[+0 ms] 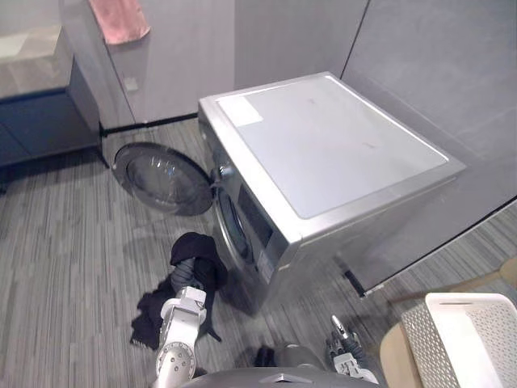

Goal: Pick up the laundry basket with both hands and put the clothes into the washing machine.

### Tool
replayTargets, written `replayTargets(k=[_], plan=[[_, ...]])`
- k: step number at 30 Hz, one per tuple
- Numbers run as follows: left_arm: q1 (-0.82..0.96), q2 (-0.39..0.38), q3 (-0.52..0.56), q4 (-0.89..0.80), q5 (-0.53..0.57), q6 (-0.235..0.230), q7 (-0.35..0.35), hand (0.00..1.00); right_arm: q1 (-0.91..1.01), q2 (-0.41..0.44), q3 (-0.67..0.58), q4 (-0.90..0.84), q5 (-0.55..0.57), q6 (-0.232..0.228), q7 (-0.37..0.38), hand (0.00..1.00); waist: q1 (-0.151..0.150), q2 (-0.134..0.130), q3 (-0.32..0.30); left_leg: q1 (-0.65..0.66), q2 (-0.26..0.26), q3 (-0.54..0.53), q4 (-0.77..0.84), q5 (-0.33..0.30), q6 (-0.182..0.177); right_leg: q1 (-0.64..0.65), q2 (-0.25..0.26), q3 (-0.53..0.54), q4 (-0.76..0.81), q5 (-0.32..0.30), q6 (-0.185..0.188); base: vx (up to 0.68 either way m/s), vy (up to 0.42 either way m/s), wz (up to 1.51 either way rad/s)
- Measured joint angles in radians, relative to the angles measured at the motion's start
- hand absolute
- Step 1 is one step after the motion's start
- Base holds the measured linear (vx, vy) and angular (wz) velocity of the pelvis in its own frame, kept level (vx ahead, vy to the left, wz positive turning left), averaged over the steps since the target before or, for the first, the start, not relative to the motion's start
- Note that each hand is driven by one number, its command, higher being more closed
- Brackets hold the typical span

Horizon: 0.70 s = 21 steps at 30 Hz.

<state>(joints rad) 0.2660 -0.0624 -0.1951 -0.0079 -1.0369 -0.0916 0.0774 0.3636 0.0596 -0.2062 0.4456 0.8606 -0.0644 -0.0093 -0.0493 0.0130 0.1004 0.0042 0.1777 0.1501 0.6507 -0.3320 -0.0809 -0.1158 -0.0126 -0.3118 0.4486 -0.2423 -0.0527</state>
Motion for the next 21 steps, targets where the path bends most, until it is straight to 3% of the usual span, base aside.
replayTargets(k=[1, 4, 6, 7, 10, 11, 12, 13, 14, 15, 17, 19, 20, 21], plan=[[0.003, 0.002, -0.009, -0.015, 0.0, 0.001, -0.009, 1.0, -0.009, 0.0, 0.0, -0.002, 0.0, 0.0, -0.001, 0.0, 0.014, 0.02, 0.01, -0.087, 0.043, -0.021, 0.237, 0.079, 0.014, 0.054, 0.028, 0.004, -0.013, -0.018, -0.019, 0.36, -0.118, -0.21], [0.026, 0.001, -0.003, -0.02, -0.001, 0.001, -0.02, 1.0, -0.048, -0.021, 0.039, -0.008, -0.001, -0.001, -0.016, 0.0, 0.055, 0.029, 0.007, -0.23, 0.076, -0.066, 0.522, 0.116, 0.01, 0.125, 0.053, 0.079, -0.029, -0.04, -0.019, 0.31, 0.001, -0.76], [0.033, 0.001, 0.003, -0.02, -0.003, 0.001, -0.017, 1.0, -0.064, -0.019, 0.05, -0.047, -0.001, -0.002, -0.021, 0.0, 0.063, 0.018, 0.006, -0.284, 0.13, -0.067, 0.427, 0.106, 0.028, 0.159, 0.052, 0.128, -0.059, -0.041, 0.0, 0.26, 0.058, -0.87], [0.037, 0.001, 0.004, -0.02, -0.003, 0.001, -0.016, 1.0, -0.075, -0.021, 0.063, -0.059, -0.003, -0.002, -0.021, 0.0, 0.076, 0.011, 0.007, -0.282, 0.169, -0.078, 0.282, 0.107, 0.04, 0.164, 0.049, 0.176, -0.056, -0.05, 0.015, 0.26, 0.148, -0.9], [0.046, 0.001, 0.002, -0.02, -0.002, 0.0, -0.015, 1.0, -0.106, -0.028, 0.071, -0.067, -0.002, -0.007, -0.023, 0.0, 0.08, 0.001, -0.002, -0.248, 0.196, -0.264, -0.091, 0.142, 0.051, 0.134, 0.037, 0.287, 0.005, -0.098, 0.07, 0.27, 0.288, -1.09], [0.055, 0.001, 0.002, -0.02, -0.001, 0.0, -0.015, 1.0, -0.104, -0.033, 0.065, -0.054, -0.003, -0.019, -0.022, 0.0, 0.082, -0.001, -0.018, -0.225, 0.183, -0.381, -0.197, 0.165, 0.027, 0.088, 0.031, 0.347, 0.06, -0.139, 0.098, 0.23, 0.424, -1.24], [0.064, 0.0, -0.005, -0.013, -0.001, 0.003, -0.015, 1.0, -0.104, -0.044, 0.054, -0.019, -0.003, -0.023, -0.022, 0.0, 0.071, 0.004, -0.039, -0.211, 0.16, -0.468, -0.25, 0.192, -0.063, 0.059, 0.014, 0.387, 0.102, -0.177, 0.126, 0.24, 0.478, -1.13], [0.065, 0.0, -0.008, -0.006, 0.0, 0.007, -0.015, 1.0, -0.101, -0.048, 0.041, 0.0, -0.002, -0.024, -0.022, 0.0, 0.068, 0.011, -0.045, -0.203, 0.156, -0.468, -0.274, 0.214, -0.122, 0.061, 0.007, 0.407, 0.111, -0.189, 0.142, 0.27, 0.588, -0.81], [0.069, 0.002, -0.011, -0.002, 0.001, 0.014, -0.015, 1.0, -0.086, -0.042, -0.001, 0.013, 0.001, -0.024, -0.024, 0.0, 0.051, 0.02, -0.059, -0.174, 0.147, -0.41, -0.291, 0.213, -0.17, 0.071, -0.019, 0.433, 0.123, -0.212, 0.182, 0.35, 0.801, -0.39], [0.062, 0.016, 0.007, 0.003, 0.001, 0.012, -0.011, 1.0, -0.055, -0.005, -0.036, 0.016, 0.0, -0.02, -0.026, 0.0, 0.024, -0.052, -0.08, -0.163, 0.056, -0.346, -0.267, 0.153, -0.17, 0.081, -0.124, 0.458, 0.108, -0.216, 0.231, 0.34, 0.782, -0.29], [0.053, 0.018, -0.008, 0.008, 0.001, 0.01, -0.011, 1.0, -0.014, 0.01, -0.045, 0.017, -0.003, -0.015, -0.022, 0.0, 0.025, -0.096, -0.103, -0.168, -0.001, -0.288, -0.247, 0.137, -0.149, 0.093, -0.187, 0.486, 0.056, -0.146, 0.256, 0.21, 0.561, -0.24], [0.029, 0.017, -0.028, 0.01, 0.001, 0.01, -0.016, 1.0, -0.004, 0.01, -0.081, 0.018, 0.003, -0.019, -0.022, 0.0, 0.022, -0.091, -0.104, -0.16, -0.027, -0.226, -0.236, 0.114, -0.105, 0.061, -0.232, 0.48, 0.031, -0.02, 0.209, 0.12, 0.581, -0.69], [0.012, 0.017, -0.028, 0.009, 0.006, 0.008, -0.018, 1.0, -0.014, 0.009, -0.091, 0.019, -0.003, -0.019, -0.021, 0.0, 0.038, -0.081, -0.106, -0.143, -0.03, -0.147, -0.237, 0.098, -0.074, 0.01, -0.271, 0.381, 0.039, 0.059, 0.105, 0.03, 0.328, -1.24], [0.006, 0.016, -0.024, 0.009, 0.016, 0.006, -0.017, 1.0, -0.028, 0.008, -0.089, 0.024, 0.0, -0.019, -0.023, 0.0, 0.051, -0.077, -0.103, -0.124, -0.03, -0.102, -0.243, 0.092, -0.06, -0.006, -0.298, 0.303, 0.031, 0.102, 0.065, 0.0, 0.513, -2.03]])
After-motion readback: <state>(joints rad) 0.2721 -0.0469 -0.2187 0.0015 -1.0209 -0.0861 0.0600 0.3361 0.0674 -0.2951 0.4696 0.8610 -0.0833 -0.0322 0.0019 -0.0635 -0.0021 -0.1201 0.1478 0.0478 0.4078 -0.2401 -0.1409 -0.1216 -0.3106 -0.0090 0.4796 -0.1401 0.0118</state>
